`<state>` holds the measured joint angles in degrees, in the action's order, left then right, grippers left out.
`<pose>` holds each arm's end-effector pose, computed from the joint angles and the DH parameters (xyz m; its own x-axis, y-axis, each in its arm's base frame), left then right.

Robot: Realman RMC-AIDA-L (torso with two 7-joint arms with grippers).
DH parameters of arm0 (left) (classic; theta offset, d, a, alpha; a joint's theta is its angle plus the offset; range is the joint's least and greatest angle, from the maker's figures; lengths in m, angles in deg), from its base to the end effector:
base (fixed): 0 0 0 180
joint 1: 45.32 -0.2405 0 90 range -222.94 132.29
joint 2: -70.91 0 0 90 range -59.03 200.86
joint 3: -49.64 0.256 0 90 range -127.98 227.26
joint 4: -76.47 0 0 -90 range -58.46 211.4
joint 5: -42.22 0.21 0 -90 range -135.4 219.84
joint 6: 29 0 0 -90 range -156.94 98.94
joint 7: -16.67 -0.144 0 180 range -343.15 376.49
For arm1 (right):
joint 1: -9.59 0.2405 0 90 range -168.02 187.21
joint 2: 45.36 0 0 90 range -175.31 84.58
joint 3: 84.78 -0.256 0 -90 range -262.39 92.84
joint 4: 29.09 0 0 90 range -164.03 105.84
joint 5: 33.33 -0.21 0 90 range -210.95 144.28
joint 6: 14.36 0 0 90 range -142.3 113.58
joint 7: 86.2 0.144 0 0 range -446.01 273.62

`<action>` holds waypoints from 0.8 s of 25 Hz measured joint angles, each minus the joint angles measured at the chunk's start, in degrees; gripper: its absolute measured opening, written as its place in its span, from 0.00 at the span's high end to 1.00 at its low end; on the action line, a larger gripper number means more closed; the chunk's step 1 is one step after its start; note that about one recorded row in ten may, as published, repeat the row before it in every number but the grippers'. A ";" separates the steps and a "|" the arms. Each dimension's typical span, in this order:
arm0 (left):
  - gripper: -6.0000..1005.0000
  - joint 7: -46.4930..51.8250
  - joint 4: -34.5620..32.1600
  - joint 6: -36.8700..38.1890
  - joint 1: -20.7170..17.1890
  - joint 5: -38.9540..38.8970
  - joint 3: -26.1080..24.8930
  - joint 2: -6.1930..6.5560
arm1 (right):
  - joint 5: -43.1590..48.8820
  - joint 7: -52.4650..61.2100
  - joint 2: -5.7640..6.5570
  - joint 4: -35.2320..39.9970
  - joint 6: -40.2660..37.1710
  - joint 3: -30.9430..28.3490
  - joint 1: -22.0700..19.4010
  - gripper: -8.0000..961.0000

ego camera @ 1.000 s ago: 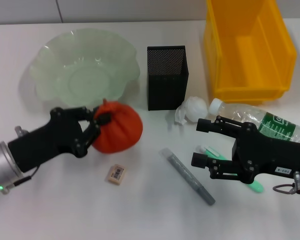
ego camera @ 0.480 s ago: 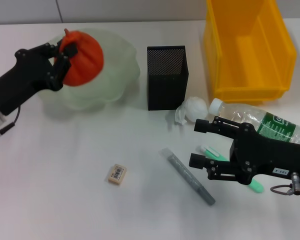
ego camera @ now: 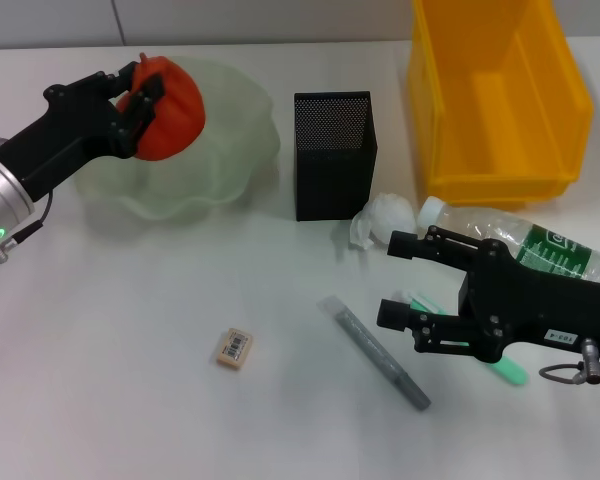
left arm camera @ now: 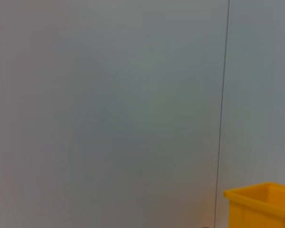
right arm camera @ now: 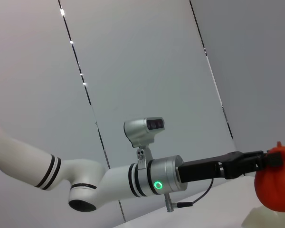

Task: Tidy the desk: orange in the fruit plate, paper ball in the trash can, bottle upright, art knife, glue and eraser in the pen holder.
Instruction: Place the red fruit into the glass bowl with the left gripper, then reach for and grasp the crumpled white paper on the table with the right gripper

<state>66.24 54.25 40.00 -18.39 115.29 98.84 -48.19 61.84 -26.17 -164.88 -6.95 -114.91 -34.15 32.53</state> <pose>-0.2882 0.3554 -0.0025 0.7017 0.0752 0.7085 0.5881 -0.6225 -0.5164 0.2602 0.2554 -0.0350 0.6282 -0.2470 -0.7378 -0.3545 -0.9350 0.0113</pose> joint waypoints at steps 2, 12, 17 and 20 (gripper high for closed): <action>0.85 0.00 0.07 -0.64 0.28 0.09 0.01 -0.01 | 0.00 0.00 0.04 0.00 0.00 0.00 0.21 0.13; 0.63 -0.16 0.10 -2.07 0.49 0.00 0.02 0.01 | -0.09 0.00 0.08 0.00 0.59 0.00 0.99 0.14; 0.58 0.09 0.07 -0.90 0.49 -0.13 0.02 0.04 | -0.09 0.01 0.08 0.00 0.83 0.00 1.22 0.14; 0.56 1.69 -0.27 3.53 0.12 0.08 0.05 0.17 | -0.09 0.02 0.08 0.00 0.89 0.00 1.22 0.14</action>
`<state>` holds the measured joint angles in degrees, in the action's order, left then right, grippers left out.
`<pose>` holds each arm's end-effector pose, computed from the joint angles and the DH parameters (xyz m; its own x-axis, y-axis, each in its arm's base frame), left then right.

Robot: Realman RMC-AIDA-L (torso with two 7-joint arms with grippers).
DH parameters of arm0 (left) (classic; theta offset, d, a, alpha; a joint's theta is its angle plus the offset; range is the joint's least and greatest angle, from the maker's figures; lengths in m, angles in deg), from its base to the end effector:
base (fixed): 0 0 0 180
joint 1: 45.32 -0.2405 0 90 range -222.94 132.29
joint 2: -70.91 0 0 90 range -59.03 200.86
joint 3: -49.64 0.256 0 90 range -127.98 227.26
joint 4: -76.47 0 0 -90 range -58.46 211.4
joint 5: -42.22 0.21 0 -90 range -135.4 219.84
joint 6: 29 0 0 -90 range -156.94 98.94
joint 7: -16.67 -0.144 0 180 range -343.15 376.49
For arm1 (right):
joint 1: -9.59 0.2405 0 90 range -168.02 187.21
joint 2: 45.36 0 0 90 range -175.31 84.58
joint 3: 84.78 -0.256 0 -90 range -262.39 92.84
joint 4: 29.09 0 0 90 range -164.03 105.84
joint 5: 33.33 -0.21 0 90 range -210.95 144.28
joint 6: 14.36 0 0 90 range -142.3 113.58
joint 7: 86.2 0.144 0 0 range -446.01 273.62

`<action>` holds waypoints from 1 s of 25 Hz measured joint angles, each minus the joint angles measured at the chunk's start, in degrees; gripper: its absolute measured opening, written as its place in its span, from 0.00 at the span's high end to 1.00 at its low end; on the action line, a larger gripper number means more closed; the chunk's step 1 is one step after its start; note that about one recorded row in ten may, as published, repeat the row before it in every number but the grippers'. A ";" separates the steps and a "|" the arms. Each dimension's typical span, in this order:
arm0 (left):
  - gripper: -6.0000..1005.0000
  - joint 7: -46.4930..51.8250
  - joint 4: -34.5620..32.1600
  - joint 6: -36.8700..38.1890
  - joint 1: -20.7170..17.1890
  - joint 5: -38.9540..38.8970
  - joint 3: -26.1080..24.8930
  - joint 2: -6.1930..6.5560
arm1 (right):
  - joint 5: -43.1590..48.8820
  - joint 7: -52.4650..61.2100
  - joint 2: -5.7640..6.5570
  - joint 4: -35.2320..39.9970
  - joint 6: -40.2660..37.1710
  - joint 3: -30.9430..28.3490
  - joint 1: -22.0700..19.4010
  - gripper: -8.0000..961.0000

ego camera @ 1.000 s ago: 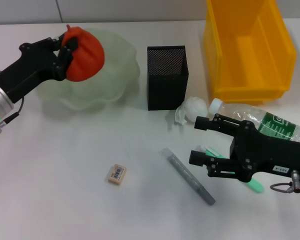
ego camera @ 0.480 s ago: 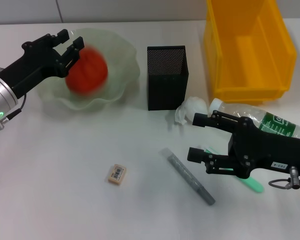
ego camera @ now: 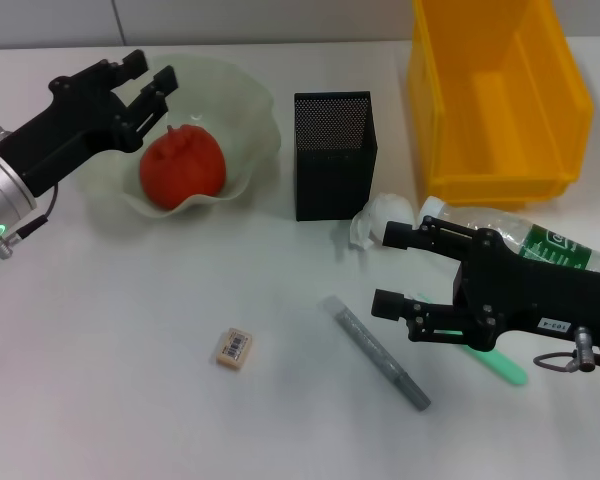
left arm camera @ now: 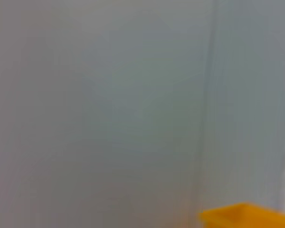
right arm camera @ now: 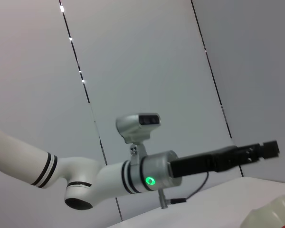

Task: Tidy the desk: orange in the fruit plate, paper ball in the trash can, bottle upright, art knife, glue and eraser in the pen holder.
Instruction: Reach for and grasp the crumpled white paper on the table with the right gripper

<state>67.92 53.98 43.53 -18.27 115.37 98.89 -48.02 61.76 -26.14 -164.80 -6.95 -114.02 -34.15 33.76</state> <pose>-0.2797 0.3528 0.0000 0.6724 0.0580 0.7380 0.5810 -0.6590 -0.4776 0.2563 0.2628 -0.0352 0.6387 -0.2350 -0.7327 -0.3443 -0.9389 0.0009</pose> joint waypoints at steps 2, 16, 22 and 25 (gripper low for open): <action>0.55 2.78 -0.89 4.78 -0.45 0.87 0.43 0.20 | 0.00 0.04 0.00 0.00 0.01 0.00 -0.03 0.15; 0.47 10.05 -11.46 36.28 -7.66 8.71 8.11 0.68 | 0.00 0.36 0.00 0.00 0.69 -0.57 -0.51 0.16; 0.32 7.85 -10.99 35.97 -10.05 12.38 8.37 0.53 | 0.00 3.81 0.04 1.12 1.51 -0.61 0.20 0.16; 0.24 7.63 -10.96 35.97 -10.31 14.55 8.39 0.51 | 0.10 10.98 0.22 5.64 1.11 -0.39 0.56 0.16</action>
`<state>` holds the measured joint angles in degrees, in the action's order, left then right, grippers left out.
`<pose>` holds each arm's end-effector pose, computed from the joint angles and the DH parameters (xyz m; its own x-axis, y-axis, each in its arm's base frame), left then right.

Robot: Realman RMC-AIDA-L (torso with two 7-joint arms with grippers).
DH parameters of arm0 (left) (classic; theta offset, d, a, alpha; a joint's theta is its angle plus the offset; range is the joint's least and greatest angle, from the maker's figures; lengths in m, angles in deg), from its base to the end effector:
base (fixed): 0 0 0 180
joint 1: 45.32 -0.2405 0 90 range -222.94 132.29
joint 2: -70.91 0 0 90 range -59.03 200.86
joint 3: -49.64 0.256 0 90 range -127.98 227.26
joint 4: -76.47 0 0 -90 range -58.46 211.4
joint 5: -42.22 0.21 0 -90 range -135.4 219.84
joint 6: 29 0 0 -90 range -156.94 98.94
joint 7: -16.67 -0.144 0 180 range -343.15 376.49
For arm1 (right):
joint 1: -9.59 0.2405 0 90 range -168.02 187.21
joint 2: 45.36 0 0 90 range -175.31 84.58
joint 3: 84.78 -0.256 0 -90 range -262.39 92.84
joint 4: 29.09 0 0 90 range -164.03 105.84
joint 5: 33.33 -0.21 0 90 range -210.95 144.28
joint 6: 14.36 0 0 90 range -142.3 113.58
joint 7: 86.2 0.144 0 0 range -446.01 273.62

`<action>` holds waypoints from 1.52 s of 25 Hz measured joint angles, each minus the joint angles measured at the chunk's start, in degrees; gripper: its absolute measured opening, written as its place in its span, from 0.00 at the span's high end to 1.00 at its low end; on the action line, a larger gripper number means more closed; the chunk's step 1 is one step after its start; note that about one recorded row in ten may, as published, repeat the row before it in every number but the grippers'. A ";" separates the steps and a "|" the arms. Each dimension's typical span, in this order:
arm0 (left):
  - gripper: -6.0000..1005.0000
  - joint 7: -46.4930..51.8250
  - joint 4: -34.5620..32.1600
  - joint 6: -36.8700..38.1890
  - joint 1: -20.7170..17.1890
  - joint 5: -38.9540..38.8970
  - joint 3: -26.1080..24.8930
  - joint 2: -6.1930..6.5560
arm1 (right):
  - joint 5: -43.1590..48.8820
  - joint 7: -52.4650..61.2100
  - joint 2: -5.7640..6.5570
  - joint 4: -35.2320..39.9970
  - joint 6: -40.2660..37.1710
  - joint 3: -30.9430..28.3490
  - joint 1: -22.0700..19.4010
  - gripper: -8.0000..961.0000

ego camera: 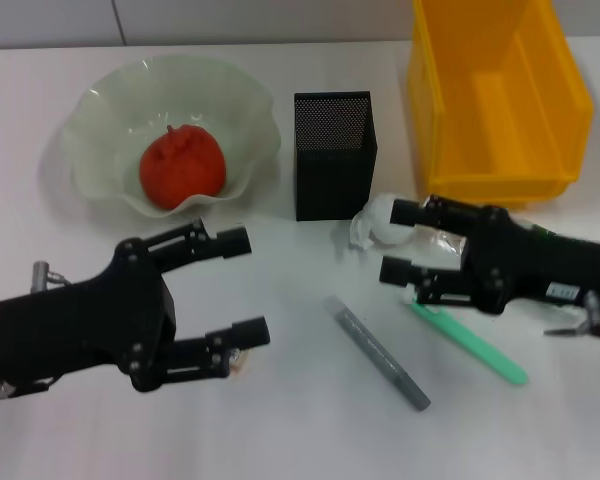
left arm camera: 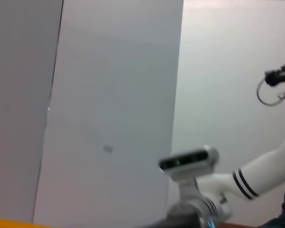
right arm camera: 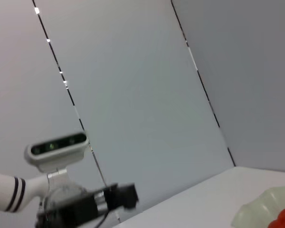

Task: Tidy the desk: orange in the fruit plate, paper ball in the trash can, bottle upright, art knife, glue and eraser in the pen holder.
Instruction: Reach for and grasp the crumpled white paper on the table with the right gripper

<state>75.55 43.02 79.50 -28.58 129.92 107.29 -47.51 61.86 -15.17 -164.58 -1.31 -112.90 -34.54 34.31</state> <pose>-0.2550 0.2369 -0.0018 0.6314 0.0858 0.7707 0.1910 -0.9804 -0.0473 0.2508 0.2801 -0.0213 0.6239 -0.3208 -0.7126 -0.4111 -0.9102 0.0498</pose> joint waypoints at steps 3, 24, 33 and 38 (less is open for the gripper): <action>0.22 -0.02 0.47 -0.26 -0.03 0.72 -0.01 -0.01 | 0.49 11.26 0.09 8.33 -0.70 0.27 0.13 0.16; 0.21 -0.17 2.33 -4.99 -0.19 1.42 0.11 -0.01 | 32.60 64.23 0.67 51.06 -4.28 3.61 11.70 0.18; 0.21 -0.18 2.34 -6.64 -0.15 1.42 0.35 0.00 | 42.20 69.06 0.26 50.63 -4.32 10.78 17.84 0.18; 0.21 -0.24 2.58 -6.83 -0.16 1.42 0.36 -0.01 | 43.21 69.45 0.22 49.49 -1.23 13.85 19.32 0.19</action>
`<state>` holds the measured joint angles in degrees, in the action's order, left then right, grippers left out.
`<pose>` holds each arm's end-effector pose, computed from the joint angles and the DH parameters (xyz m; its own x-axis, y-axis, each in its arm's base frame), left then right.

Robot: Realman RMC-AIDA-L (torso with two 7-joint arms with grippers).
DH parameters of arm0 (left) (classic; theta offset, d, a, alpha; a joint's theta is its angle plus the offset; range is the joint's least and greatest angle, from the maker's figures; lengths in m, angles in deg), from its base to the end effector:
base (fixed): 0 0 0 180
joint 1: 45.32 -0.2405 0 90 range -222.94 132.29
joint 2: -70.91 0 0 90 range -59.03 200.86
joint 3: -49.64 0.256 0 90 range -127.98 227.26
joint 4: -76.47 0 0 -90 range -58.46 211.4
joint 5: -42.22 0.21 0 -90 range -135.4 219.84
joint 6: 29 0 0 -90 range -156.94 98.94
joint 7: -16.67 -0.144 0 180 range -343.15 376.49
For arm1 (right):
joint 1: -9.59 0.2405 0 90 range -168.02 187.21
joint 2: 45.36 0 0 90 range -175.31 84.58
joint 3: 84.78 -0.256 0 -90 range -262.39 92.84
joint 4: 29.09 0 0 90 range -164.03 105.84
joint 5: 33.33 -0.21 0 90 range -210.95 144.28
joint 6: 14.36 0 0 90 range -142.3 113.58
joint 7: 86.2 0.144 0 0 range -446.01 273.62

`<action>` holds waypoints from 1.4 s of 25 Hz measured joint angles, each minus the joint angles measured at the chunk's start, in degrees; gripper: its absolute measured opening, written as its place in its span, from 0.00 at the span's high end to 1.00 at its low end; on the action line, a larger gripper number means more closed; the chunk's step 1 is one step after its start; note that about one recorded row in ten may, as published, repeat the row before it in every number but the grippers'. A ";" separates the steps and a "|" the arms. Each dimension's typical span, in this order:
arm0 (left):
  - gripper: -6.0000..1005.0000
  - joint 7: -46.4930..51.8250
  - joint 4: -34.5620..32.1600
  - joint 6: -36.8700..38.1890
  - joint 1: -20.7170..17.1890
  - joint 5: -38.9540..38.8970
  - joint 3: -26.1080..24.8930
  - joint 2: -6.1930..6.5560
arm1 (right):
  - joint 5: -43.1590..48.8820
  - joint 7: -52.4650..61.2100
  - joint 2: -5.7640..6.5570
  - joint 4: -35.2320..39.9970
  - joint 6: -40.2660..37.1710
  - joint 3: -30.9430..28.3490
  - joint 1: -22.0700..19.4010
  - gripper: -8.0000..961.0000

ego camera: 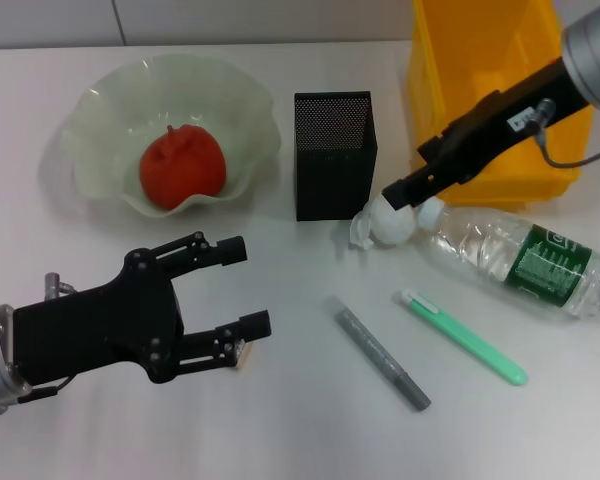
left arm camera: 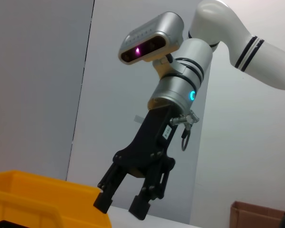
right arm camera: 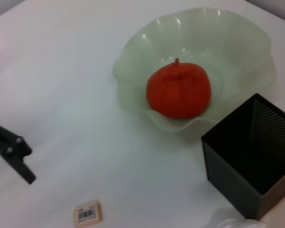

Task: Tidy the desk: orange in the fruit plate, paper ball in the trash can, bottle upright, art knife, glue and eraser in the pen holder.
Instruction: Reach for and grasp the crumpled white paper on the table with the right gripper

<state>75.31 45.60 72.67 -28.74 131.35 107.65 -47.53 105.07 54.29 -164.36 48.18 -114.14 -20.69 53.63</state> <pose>-0.2697 0.2420 -0.0159 0.6736 0.1500 0.7237 0.2899 -0.9543 -0.0720 0.1190 0.3696 0.0325 0.8256 -0.5611 0.0598 -0.5349 -0.8119 -0.2338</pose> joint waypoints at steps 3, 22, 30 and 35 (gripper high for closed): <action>0.21 -1.88 1.08 -0.32 0.05 0.10 0.01 -0.03 | 1.15 0.87 -0.01 -2.23 2.64 2.55 0.88 0.19; 0.22 -2.40 1.87 -1.00 0.49 0.18 0.00 -0.01 | 4.44 1.86 -0.28 -12.83 19.29 14.96 0.85 0.20; 0.22 -2.40 1.87 -1.43 0.47 0.17 0.00 -0.03 | 4.50 1.40 -0.35 -17.53 24.37 16.15 1.07 0.21; 0.22 -2.40 1.87 -2.00 0.49 0.17 0.00 -0.03 | 4.51 1.39 -0.43 -18.01 26.20 17.32 0.90 0.21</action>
<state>72.91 47.47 70.67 -28.25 131.51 107.64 -47.56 109.58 55.67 -164.79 30.17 -87.94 -3.37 54.54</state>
